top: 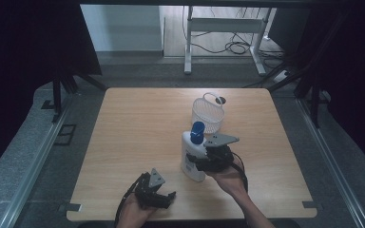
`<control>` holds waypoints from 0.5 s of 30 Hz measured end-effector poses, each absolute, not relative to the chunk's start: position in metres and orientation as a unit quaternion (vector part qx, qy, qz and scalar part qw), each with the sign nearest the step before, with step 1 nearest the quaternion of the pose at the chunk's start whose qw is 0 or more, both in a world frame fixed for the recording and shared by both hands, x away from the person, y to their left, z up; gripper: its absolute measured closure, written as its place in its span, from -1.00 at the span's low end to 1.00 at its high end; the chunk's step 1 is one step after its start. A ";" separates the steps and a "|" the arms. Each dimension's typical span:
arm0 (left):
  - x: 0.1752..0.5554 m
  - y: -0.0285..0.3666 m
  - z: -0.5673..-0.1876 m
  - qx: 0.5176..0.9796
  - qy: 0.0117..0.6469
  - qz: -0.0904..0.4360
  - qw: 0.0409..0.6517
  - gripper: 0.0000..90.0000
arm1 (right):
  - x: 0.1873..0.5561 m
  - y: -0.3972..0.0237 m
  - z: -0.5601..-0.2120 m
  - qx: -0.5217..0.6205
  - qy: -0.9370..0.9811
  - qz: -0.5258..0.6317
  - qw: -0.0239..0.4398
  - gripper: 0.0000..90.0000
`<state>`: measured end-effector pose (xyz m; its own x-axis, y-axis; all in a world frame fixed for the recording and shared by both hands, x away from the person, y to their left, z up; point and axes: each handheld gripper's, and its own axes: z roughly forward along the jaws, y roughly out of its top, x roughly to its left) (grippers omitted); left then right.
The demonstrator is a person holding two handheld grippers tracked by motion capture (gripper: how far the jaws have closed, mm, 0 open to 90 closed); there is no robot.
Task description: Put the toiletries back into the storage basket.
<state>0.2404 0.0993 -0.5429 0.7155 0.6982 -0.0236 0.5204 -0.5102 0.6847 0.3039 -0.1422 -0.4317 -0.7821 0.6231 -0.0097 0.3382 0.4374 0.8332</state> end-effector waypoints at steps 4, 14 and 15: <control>0.240 0.099 -0.543 0.859 0.355 0.129 0.345 -0.73 | 0.306 -0.144 -0.430 0.288 0.834 0.445 0.154 -0.17; 0.241 0.099 -0.543 0.859 0.354 0.129 0.345 -0.73 | 0.312 -0.151 -0.418 0.287 0.831 0.455 0.145 -0.17; 0.241 0.099 -0.543 0.859 0.354 0.129 0.345 -0.73 | 0.313 -0.151 -0.416 0.287 0.830 0.456 0.145 -0.17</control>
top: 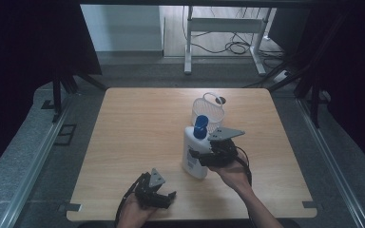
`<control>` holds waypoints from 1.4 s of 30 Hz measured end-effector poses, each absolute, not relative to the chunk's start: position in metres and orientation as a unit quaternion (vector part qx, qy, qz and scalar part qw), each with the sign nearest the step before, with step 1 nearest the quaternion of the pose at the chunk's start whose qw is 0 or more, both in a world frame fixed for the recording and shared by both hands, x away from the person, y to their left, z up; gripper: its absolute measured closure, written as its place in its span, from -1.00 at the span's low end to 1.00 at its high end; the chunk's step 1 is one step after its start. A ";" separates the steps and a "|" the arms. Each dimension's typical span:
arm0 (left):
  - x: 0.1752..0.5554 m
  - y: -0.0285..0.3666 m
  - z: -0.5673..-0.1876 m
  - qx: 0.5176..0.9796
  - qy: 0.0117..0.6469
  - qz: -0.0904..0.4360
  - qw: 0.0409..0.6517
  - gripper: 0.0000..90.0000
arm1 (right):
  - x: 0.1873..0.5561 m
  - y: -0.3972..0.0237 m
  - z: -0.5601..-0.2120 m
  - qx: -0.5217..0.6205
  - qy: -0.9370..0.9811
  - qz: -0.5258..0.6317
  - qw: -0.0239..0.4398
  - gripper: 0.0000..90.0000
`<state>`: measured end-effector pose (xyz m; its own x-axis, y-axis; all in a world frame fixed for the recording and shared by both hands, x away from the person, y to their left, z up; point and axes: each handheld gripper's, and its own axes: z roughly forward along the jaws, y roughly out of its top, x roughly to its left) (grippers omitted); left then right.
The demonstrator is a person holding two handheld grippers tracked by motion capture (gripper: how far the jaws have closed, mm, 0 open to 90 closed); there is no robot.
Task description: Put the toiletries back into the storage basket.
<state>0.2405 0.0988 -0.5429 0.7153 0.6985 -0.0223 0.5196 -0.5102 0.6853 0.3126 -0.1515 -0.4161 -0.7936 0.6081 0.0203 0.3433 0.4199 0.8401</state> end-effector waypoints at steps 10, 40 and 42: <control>0.241 0.099 -0.543 0.859 0.354 0.129 0.345 -0.73 | 0.321 -0.158 -0.400 0.282 0.827 0.461 0.154 -0.17; 0.241 0.098 -0.543 0.859 0.354 0.130 0.345 -0.73 | 0.360 -0.173 -0.366 0.273 0.824 0.465 0.175 -0.17; 0.241 0.098 -0.543 0.859 0.354 0.129 0.345 -0.73 | 0.364 -0.174 -0.363 0.274 0.823 0.465 0.176 -0.17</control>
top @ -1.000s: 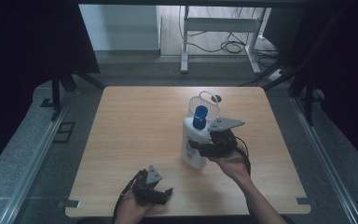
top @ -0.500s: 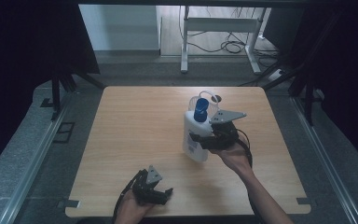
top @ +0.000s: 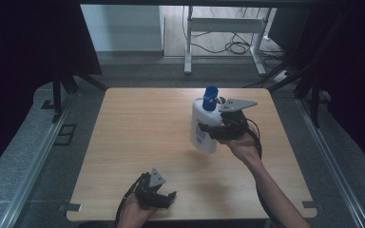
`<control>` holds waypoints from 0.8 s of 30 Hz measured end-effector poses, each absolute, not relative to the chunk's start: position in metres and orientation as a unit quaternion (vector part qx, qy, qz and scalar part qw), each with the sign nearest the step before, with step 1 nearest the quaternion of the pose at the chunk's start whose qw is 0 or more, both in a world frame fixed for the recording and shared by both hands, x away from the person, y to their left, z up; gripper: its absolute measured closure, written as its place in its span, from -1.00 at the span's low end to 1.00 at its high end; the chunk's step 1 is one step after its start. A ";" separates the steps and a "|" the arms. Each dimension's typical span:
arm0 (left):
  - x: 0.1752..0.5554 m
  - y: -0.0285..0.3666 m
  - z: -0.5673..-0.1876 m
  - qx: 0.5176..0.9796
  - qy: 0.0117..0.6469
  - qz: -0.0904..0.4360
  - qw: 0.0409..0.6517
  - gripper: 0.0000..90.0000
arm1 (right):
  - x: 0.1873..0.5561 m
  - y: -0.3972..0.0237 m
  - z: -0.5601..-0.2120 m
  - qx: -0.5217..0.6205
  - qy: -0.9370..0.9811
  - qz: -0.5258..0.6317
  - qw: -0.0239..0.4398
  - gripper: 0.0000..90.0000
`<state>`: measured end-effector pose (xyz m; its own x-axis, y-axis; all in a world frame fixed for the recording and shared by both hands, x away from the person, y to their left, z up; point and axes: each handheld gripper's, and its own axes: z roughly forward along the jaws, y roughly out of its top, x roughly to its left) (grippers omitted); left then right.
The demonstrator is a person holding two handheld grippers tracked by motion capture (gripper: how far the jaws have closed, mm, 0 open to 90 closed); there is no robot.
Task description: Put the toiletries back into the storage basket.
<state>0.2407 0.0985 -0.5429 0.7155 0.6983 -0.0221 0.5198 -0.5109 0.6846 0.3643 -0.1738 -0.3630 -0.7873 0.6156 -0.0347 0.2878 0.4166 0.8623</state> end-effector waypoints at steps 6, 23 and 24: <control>0.241 0.098 -0.543 0.859 0.355 0.129 0.346 -0.73 | 0.374 -0.176 -0.355 0.275 0.821 0.469 0.174 -0.17; 0.240 0.098 -0.543 0.857 0.358 0.128 0.348 -0.73 | 0.399 -0.175 -0.343 0.271 0.821 0.471 0.176 -0.17; 0.240 0.098 -0.543 0.857 0.358 0.128 0.348 -0.73 | 0.400 -0.175 -0.342 0.271 0.821 0.471 0.177 -0.17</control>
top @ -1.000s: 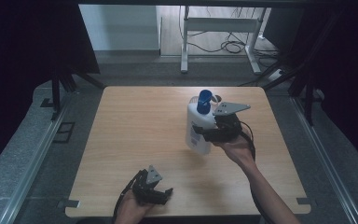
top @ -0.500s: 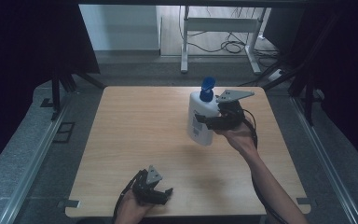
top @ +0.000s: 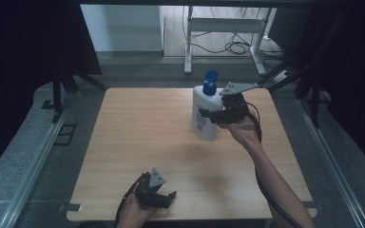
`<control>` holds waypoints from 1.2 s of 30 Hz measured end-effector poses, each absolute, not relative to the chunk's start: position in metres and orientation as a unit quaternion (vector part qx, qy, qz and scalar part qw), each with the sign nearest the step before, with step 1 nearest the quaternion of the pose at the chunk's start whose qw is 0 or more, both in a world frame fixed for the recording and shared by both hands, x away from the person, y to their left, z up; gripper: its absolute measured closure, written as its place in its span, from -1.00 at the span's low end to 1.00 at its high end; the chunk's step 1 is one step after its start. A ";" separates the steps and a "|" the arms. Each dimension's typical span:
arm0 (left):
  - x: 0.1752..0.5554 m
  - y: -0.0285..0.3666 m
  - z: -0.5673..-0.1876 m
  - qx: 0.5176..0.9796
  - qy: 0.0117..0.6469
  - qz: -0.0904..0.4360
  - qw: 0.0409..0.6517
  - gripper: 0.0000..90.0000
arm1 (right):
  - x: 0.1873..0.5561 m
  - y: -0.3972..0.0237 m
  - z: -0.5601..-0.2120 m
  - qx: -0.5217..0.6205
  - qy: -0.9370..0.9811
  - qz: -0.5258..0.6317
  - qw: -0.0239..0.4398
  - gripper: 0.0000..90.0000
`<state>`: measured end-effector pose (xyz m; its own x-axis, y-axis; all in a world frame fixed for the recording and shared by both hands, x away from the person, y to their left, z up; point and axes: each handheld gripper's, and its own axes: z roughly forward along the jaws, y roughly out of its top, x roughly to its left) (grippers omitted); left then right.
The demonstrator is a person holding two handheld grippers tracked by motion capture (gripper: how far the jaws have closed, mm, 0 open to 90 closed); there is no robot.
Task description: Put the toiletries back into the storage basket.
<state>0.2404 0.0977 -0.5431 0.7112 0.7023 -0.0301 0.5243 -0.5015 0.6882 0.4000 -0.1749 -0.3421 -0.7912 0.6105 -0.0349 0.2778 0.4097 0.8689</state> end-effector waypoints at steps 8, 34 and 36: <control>0.241 0.098 -0.543 0.857 0.356 0.128 0.348 -0.73 | 0.412 -0.179 -0.335 0.277 0.815 0.474 0.183 -0.17; 0.241 0.098 -0.543 0.857 0.357 0.129 0.349 -0.73 | 0.452 -0.187 -0.324 0.288 0.807 0.472 0.208 -0.17; 0.241 0.098 -0.543 0.857 0.357 0.129 0.349 -0.73 | 0.457 -0.186 -0.323 0.286 0.806 0.473 0.210 -0.17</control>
